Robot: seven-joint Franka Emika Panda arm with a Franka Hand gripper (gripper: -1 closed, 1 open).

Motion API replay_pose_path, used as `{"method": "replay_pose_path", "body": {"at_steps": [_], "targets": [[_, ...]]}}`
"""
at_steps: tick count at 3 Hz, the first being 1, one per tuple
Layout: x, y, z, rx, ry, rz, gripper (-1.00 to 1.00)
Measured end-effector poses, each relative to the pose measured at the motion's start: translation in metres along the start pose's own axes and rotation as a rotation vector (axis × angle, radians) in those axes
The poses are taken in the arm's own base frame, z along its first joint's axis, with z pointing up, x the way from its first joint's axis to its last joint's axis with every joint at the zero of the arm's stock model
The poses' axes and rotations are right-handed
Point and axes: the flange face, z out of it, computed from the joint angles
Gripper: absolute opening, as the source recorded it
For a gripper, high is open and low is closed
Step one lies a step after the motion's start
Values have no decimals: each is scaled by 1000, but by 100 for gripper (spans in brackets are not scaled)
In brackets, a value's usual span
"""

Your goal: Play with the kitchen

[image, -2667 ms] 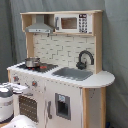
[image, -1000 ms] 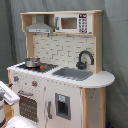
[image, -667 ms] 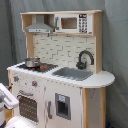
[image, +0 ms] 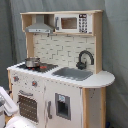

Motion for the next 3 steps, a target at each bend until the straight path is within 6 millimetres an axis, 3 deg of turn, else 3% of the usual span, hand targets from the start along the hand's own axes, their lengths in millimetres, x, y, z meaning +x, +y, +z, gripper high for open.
{"method": "replay_pose_path", "body": {"at_steps": [3], "targets": [[2,-41,4,15,-17,233,100]]}}
